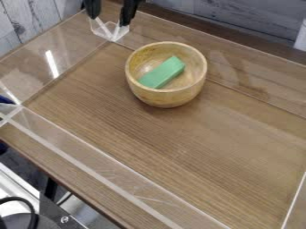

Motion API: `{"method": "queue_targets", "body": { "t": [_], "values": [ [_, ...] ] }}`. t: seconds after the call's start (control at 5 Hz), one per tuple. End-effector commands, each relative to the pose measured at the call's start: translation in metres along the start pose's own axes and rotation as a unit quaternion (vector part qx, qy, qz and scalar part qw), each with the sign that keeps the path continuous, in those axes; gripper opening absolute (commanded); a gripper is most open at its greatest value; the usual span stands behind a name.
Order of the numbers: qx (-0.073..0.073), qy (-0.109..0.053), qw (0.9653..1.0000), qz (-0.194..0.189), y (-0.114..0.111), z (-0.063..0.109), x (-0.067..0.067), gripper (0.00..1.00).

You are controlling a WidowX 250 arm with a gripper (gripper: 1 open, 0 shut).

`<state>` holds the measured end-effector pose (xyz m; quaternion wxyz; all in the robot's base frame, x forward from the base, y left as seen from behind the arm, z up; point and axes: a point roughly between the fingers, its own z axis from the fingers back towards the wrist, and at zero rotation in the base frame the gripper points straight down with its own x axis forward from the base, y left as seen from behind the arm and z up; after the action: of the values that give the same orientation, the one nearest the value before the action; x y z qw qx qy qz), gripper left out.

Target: Put the green block in the brown bowl

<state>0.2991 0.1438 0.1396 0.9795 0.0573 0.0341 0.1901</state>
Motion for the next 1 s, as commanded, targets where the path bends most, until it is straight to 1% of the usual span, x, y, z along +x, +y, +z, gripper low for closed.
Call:
{"method": "queue_targets", "body": {
  "t": [0.0, 0.2, 0.4, 0.6, 0.8],
  "values": [
    [-0.012, -0.058, 0.9983, -0.003, 0.002, 0.016, 0.009, 1.00],
    [-0.027, -0.083, 0.9960, -0.016, 0.002, 0.011, 0.017, 1.00],
    [-0.040, -0.094, 0.9947, -0.003, 0.018, 0.003, 0.022, 1.00],
    [-0.056, -0.110, 0.9923, 0.004, 0.030, -0.004, 0.026, 1.00],
    [-0.046, -0.117, 0.9921, -0.004, 0.009, 0.008, 0.015, 1.00]
  ]
}}
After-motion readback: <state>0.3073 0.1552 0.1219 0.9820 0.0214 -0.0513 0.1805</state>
